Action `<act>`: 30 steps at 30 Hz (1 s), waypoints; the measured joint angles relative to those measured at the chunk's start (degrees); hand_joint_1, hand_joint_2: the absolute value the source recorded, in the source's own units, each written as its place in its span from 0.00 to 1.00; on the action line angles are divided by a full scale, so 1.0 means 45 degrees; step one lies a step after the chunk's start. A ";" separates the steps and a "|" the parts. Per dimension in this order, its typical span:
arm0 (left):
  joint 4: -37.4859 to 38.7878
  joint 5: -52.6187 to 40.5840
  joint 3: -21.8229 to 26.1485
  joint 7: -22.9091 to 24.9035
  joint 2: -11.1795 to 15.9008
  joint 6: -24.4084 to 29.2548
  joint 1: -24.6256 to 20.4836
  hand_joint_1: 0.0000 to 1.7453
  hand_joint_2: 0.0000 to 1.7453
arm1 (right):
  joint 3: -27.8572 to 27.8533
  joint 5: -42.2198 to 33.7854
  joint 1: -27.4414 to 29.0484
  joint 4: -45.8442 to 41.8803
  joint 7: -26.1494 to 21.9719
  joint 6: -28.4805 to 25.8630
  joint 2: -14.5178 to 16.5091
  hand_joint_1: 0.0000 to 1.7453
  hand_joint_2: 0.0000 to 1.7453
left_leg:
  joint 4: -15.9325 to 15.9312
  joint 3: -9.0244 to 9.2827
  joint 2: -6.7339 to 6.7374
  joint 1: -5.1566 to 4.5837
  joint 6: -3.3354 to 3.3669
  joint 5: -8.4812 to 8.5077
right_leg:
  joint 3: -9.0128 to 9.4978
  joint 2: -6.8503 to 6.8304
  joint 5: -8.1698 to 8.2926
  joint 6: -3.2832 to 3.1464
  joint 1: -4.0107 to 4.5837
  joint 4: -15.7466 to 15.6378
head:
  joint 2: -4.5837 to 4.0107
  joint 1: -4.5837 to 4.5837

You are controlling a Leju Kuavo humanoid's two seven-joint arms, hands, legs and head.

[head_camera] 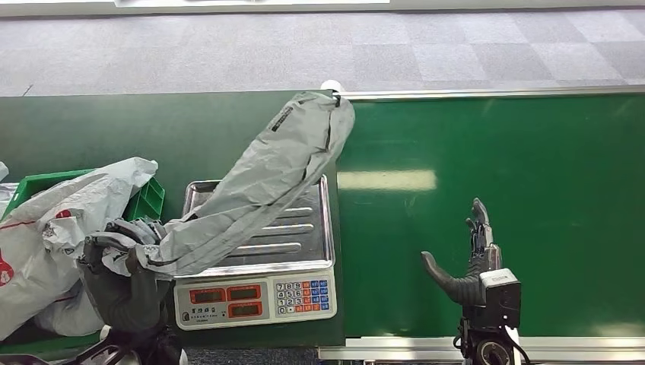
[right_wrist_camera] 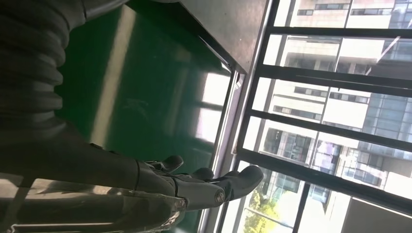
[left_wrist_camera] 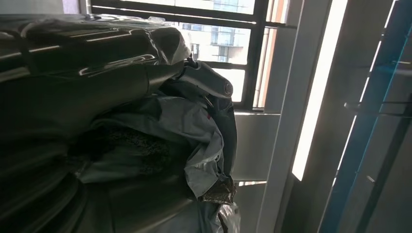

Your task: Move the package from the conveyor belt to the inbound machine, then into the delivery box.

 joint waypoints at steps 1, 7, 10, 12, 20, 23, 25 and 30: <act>-0.0121 0.0100 0.0105 0.0000 -0.0081 -0.0201 0.0037 1.00 1.00 | 0.0006 0.0000 -0.0015 0.0029 0.0000 0.0000 -0.0001 0.00 1.00 | 0.0000 0.0000 0.0001 0.0000 0.0000 0.0000 | 0.0000 0.0001 0.0000 0.0000 0.0001 0.0000 | 0.0000 0.0001; -0.1300 0.0879 0.1670 0.0000 -0.1243 -0.2068 0.0330 1.00 1.00 | 0.0041 0.0000 0.0000 0.0091 -0.0001 0.0000 -0.0007 0.00 1.00 | -0.0001 0.0000 0.0005 0.0001 0.0000 0.0000 | -0.0001 0.0002 0.0000 0.0000 0.0002 0.0000 | 0.0000 0.0002; -0.2084 0.0749 0.2731 0.0000 -0.1711 -0.0606 0.0387 1.00 1.00 | 0.0052 0.0002 0.0106 0.0091 -0.0012 0.0000 0.0005 0.00 1.00 | -0.0001 -0.0001 0.0004 0.0001 -0.0001 -0.0001 | -0.0003 0.0002 -0.0002 -0.0002 0.0002 0.0000 | 0.0000 0.0002; -0.2606 0.0257 0.3401 0.0000 -0.1899 0.0951 0.0381 1.00 1.00 | 0.0062 0.0022 0.0200 0.0090 -0.0012 0.0000 0.0027 0.00 1.00 | -0.0002 -0.0001 0.0003 0.0002 -0.0002 -0.0002 | -0.0005 0.0002 -0.0004 -0.0005 0.0002 0.0000 | 0.0000 0.0000; -0.3565 -0.1518 0.4238 0.0000 -0.1843 0.6824 0.0375 1.00 1.00 | 0.0108 0.0218 0.0365 0.0028 0.0126 -0.0040 0.0240 0.00 1.00 | -0.0003 0.0003 0.0006 0.0002 -0.0002 -0.0001 | -0.0004 0.0001 -0.0006 -0.0006 0.0003 0.0000 | 0.0000 0.0002; -0.3534 -0.2032 0.4015 0.0000 -0.1476 0.9061 0.0400 1.00 1.00 | 0.0153 0.0301 0.0409 0.0013 0.0183 -0.0112 0.0344 0.00 1.00 | -0.0003 0.0003 0.0002 0.0003 -0.0002 -0.0001 | -0.0004 0.0000 -0.0006 -0.0006 0.0003 0.0000 | 0.0000 0.0001; -0.3493 -0.2886 0.4108 0.0000 -0.1448 0.9431 0.0329 1.00 1.00 | 0.0170 0.0315 0.0436 -0.0005 0.0187 -0.0164 0.0381 0.00 1.00 | -0.0003 0.0003 0.0003 0.0002 -0.0002 -0.0001 | -0.0003 0.0001 -0.0006 -0.0006 0.0003 0.0000 | 0.0000 0.0002; -0.3242 -0.5448 0.4659 0.0000 -0.1650 0.9491 -0.0029 1.00 1.00 | 0.0174 0.0319 0.0549 -0.0097 0.0193 -0.0240 0.0432 0.00 1.00 | -0.0002 0.0005 0.0004 0.0001 -0.0002 -0.0001 | -0.0004 0.0001 -0.0006 -0.0006 0.0001 0.0000 | 0.0000 0.0002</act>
